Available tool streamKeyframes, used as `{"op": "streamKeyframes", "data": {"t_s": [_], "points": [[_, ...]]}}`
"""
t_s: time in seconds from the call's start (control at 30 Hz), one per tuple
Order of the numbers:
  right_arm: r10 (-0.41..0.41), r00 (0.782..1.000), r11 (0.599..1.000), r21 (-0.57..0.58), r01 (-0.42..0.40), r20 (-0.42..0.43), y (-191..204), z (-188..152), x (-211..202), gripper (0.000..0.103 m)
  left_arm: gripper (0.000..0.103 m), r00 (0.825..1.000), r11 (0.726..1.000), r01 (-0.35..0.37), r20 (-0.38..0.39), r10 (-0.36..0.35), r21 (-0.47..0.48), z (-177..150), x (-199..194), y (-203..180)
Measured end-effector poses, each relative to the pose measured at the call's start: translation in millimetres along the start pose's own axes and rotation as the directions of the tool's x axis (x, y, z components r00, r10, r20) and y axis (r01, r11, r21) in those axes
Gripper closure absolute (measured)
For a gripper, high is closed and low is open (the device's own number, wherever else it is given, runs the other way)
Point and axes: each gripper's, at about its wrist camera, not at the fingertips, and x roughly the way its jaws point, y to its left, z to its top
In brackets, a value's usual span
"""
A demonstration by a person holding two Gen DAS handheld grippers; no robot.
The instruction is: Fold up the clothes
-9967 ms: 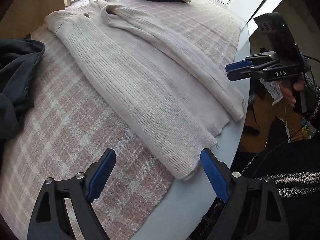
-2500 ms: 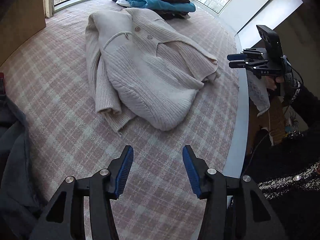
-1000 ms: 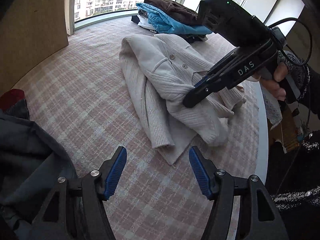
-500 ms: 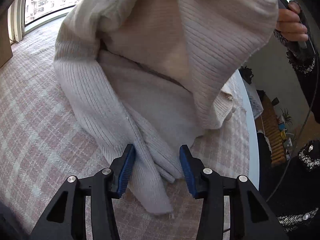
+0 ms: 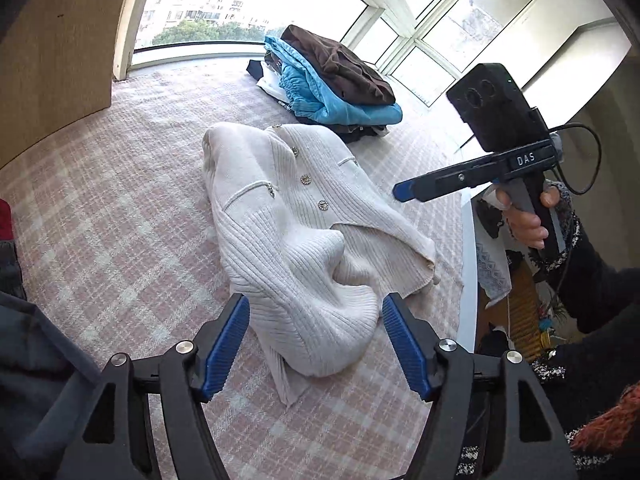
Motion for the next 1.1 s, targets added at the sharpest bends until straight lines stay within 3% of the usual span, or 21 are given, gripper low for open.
{"op": "streamKeyframes", "data": {"t_s": [0.13,0.23,0.3,0.33,0.4,0.43,0.47,0.6,0.67,0.7,0.73,0.77,0.83,0.9,0.93,1.0,1.07,1.1], "points": [[-0.001,0.996,0.992,0.124,0.013,-0.092,-43,-39,26,0.049,0.038,0.991,0.999,-0.052,-0.121,0.051,-0.011,-13,46,5],[0.031,0.996,0.992,0.123,-0.02,-0.087,-43,-49,37,0.049,0.042,0.983,0.998,-0.061,-0.173,0.056,-0.025,-25,64,3],[0.058,0.995,0.991,0.126,-0.048,-0.081,-40,-54,40,0.064,0.042,0.988,0.996,-0.069,-0.144,0.061,-0.051,-33,57,-7],[0.074,0.994,0.989,0.131,-0.064,-0.078,-37,-54,38,0.081,0.042,0.991,0.995,-0.072,-0.115,0.064,-0.067,-37,49,-13],[0.141,0.987,0.986,0.102,-0.134,-0.071,-25,-55,27,0.082,0.039,0.996,0.99,-0.066,-0.061,0.059,-0.121,-45,36,-20],[0.099,0.99,0.995,0.044,-0.095,-0.102,-16,-55,23,0.081,0.039,0.997,0.989,-0.064,-0.046,0.059,-0.132,-48,33,-25],[0.002,0.994,1.0,-0.025,-0.005,-0.112,-8,-54,19,0.08,0.037,0.997,0.989,-0.075,-0.038,0.071,-0.13,-49,34,-30],[-0.048,0.999,0.975,-0.219,0.042,-0.02,24,-11,-18,0.071,0.038,0.989,0.98,-0.143,-0.056,0.137,-0.139,-47,56,-34],[-0.013,0.999,0.941,-0.338,0.026,0.038,47,20,-35,0.047,0.046,0.985,0.982,-0.163,-0.075,0.156,-0.097,-45,73,-38],[0.042,0.997,0.895,-0.445,-0.008,0.065,69,40,-34,0.044,0.06,0.984,0.982,-0.166,-0.084,0.159,-0.086,-46,79,-40],[0.086,0.993,0.814,-0.58,-0.02,0.087,93,59,-27,0.043,0.064,0.985,0.982,-0.163,-0.079,0.155,-0.097,-47,80,-41],[0.131,0.986,0.71,-0.704,-0.022,0.101,117,76,-20,0.043,0.067,0.986,0.981,-0.159,-0.073,0.152,-0.108,-48,81,-41],[0.126,0.99,0.465,-0.885,0.002,0.068,152,96,9,0.043,0.075,0.989,0.982,-0.148,-0.041,0.144,-0.122,-51,71,-45],[0.079,0.997,0.207,-0.978,-0.006,0.011,180,112,41,0.043,0.082,0.992,0.98,-0.129,-0.006,0.13,-0.151,-51,63,-49],[0.041,0.998,0.113,-0.993,-0.046,-0.042,187,115,55,0.043,0.082,0.993,0.978,-0.115,0.015,0.12,-0.172,-51,59,-51],[-0.043,0.992,-0.025,-0.993,-0.116,-0.115,198,117,78,0.043,0.082,0.992,0.973,-0.105,0.051,0.117,-0.204,-50,53,-58],[-0.086,0.984,-0.128,-0.978,-0.165,-0.155,199,109,90,0.043,0.082,0.979,0.959,-0.175,0.061,0.193,-0.223,-50,51,-66],[-0.107,0.979,-0.178,-0.965,-0.19,-0.173,199,106,96,0.043,0.077,0.97,0.948,-0.21,0.068,0.232,-0.24,-52,50,-68]]}}
